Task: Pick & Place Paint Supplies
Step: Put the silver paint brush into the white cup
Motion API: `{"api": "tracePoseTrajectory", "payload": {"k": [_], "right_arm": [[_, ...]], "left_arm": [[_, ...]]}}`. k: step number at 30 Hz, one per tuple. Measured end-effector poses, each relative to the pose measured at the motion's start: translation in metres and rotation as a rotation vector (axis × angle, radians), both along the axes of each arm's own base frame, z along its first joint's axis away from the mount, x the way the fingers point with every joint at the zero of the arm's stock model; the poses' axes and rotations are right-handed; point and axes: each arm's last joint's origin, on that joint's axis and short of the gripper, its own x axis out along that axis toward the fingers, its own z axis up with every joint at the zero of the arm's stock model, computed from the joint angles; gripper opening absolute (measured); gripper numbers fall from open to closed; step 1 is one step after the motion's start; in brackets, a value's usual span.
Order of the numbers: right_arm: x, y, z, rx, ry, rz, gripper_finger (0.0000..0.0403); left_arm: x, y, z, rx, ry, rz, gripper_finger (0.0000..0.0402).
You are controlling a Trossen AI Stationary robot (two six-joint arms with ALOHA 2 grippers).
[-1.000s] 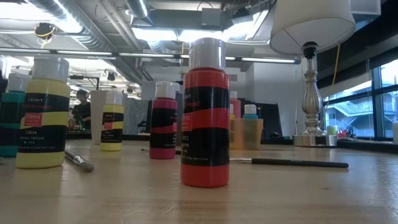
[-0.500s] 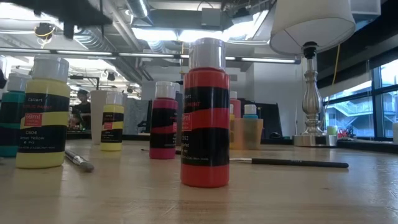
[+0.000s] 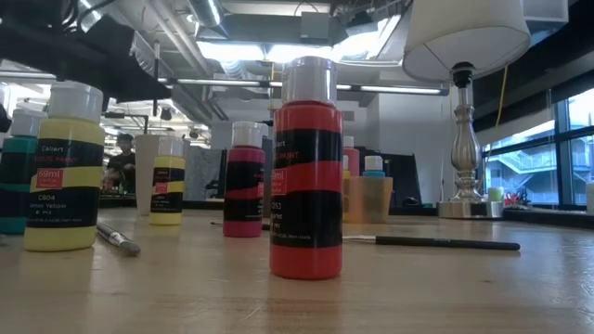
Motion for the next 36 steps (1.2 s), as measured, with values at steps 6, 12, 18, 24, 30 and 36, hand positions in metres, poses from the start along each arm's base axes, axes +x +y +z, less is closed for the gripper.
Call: {"api": "tracePoseTrajectory", "payload": {"k": [6, 12, 18, 24, 30, 36], "right_arm": [[0.000, 0.000, 0.000, 0.029, 0.008, 0.008, 0.0291], [0.000, 0.001, 0.000, 0.036, 0.011, 0.024, 0.0291], [0.000, 0.001, 0.000, 0.041, 0.012, 0.027, 0.0291], [0.000, 0.001, 0.000, 0.040, 0.012, 0.027, 0.0291], [0.000, 0.001, 0.000, 0.037, 0.011, 0.026, 0.0291], [0.000, 0.001, 0.000, 0.026, 0.007, 0.023, 0.0291]], "left_arm": [[0.000, 0.007, -0.016, 0.013, 0.014, 0.030, 0.0009], [0.000, 0.012, -0.027, 0.009, -0.020, 0.022, 0.0009], [-0.001, 0.016, -0.026, 0.045, 0.000, -0.018, 0.0009], [0.000, 0.020, -0.029, 0.022, 0.021, -0.059, 0.0009], [0.003, 0.021, -0.033, 0.001, 0.052, -0.089, 0.0010], [0.005, 0.022, -0.036, -0.007, 0.087, -0.091, 0.0018]]}}
